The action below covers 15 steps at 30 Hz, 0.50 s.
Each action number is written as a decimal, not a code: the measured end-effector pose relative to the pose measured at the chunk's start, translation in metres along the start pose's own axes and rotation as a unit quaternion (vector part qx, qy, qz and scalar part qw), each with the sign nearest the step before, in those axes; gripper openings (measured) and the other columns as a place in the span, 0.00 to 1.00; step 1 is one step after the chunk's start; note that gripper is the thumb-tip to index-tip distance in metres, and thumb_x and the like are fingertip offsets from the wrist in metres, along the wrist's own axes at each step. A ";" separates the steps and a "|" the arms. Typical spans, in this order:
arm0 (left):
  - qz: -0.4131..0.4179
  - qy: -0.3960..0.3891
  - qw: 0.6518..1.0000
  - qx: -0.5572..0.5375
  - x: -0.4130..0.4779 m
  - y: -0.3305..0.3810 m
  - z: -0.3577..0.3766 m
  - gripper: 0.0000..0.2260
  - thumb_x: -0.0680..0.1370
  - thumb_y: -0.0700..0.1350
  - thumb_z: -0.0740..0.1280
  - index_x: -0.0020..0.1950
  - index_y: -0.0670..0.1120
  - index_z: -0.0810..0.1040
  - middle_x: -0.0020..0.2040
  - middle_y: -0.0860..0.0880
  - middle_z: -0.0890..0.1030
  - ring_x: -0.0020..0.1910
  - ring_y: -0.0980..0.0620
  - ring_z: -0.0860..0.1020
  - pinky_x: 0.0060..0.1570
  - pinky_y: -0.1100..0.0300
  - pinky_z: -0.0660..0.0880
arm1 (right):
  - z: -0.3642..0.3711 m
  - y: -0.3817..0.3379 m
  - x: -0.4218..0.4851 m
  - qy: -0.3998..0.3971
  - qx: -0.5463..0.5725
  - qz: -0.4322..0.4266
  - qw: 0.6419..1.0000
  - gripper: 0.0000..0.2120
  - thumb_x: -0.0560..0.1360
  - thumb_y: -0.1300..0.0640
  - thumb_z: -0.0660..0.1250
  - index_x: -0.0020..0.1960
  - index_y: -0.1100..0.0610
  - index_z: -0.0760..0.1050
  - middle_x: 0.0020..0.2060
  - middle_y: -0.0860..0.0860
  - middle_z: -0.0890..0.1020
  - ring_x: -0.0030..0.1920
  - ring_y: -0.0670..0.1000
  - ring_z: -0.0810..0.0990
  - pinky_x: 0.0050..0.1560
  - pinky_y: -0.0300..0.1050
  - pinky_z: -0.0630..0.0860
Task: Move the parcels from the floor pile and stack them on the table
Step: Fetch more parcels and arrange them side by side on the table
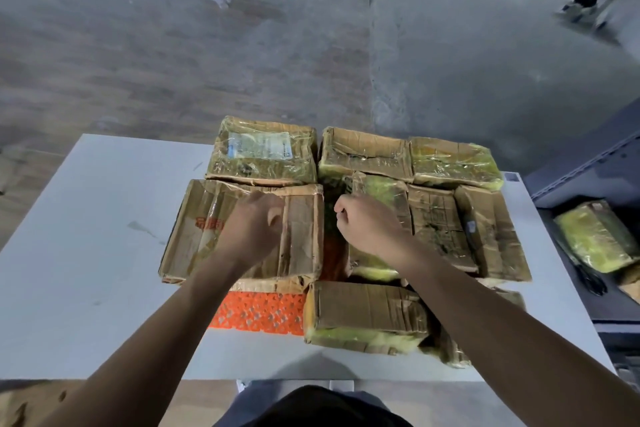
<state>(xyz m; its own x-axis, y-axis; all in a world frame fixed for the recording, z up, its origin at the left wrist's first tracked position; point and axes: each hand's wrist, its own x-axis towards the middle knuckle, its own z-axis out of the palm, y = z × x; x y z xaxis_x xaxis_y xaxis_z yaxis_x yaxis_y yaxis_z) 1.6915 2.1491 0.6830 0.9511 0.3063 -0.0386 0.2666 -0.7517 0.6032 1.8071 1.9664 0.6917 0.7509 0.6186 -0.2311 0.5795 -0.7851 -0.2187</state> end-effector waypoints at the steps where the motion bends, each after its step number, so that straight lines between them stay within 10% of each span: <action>1: -0.008 0.023 1.000 0.018 -0.002 -0.006 -0.003 0.11 0.77 0.39 0.65 0.58 0.47 0.78 0.59 0.47 0.75 0.61 0.44 0.72 0.61 0.49 0.73 | 0.001 -0.002 -0.001 0.001 0.004 -0.001 1.000 0.11 0.81 0.56 0.56 0.57 0.55 0.76 0.52 0.51 0.78 0.46 0.51 0.78 0.47 0.50 0.77; 7: -0.113 0.121 0.980 0.110 -0.005 -0.044 -0.016 0.16 0.72 0.42 0.70 0.59 0.43 0.76 0.64 0.37 0.70 0.66 0.35 0.64 0.61 0.37 0.65 | 0.007 -0.020 0.006 -0.009 0.008 0.020 1.000 0.17 0.82 0.53 0.56 0.67 0.57 0.71 0.42 0.52 0.82 0.35 0.51 0.79 0.37 0.50 0.78; 15: -0.195 0.008 0.978 0.072 -0.001 -0.078 -0.026 0.32 0.72 0.53 0.73 0.71 0.47 0.63 0.65 0.36 0.68 0.62 0.32 0.69 0.59 0.38 0.71 | 0.017 -0.038 0.019 -0.020 -0.013 0.082 0.996 0.17 0.82 0.52 0.57 0.67 0.57 0.70 0.35 0.50 0.79 0.30 0.49 0.74 0.30 0.43 0.65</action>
<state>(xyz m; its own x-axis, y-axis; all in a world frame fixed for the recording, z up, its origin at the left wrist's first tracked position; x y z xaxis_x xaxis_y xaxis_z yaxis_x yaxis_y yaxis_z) 1.6655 2.2223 0.6567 0.7699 0.5951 -0.2306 0.6296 -0.6491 0.4269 1.7938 2.0088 0.6799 0.8232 0.4821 -0.3000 0.4585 -0.8760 -0.1497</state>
